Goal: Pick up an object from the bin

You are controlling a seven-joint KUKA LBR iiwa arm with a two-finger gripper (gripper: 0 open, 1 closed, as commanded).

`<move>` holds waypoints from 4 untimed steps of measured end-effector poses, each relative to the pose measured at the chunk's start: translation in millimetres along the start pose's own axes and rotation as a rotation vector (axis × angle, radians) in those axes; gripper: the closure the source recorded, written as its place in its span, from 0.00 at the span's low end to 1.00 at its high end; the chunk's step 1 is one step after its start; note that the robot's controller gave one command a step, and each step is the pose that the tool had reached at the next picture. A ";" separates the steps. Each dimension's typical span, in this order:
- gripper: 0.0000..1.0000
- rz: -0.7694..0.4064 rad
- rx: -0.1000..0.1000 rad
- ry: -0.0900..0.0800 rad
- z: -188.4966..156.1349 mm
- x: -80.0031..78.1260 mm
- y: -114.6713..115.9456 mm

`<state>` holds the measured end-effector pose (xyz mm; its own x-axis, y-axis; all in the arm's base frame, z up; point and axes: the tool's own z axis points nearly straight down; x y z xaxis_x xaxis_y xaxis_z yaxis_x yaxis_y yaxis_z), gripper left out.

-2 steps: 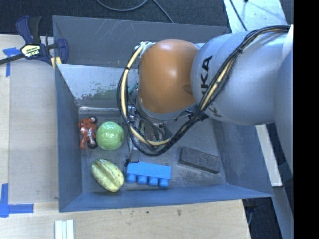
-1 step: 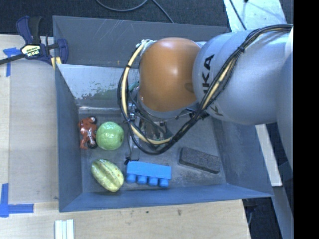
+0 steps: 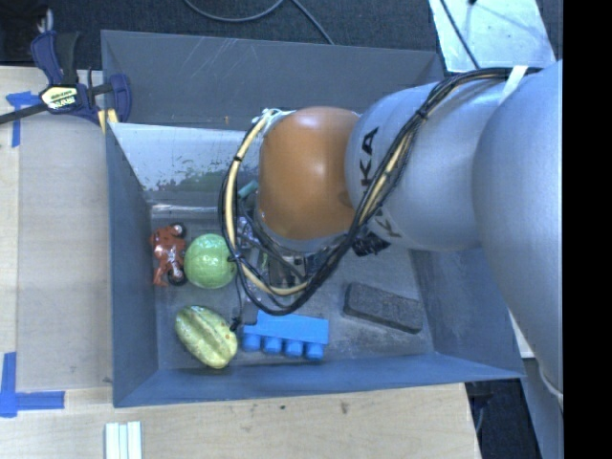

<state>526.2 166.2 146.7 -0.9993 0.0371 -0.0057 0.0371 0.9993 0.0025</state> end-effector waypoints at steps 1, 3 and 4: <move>0.00 -0.130 0.003 0.000 38.4 -0.3 -9.3; 0.00 -0.180 0.000 -0.001 40.9 -31.1 -51.0; 0.00 -0.187 0.002 -0.004 38.4 -34.7 -57.9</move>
Offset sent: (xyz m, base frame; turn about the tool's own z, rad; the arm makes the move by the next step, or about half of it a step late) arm 0.0356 -0.0605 -0.0416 -0.1726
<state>558.9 107.1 108.3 -0.9888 -0.1490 -0.0094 -0.1490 0.9888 -0.0011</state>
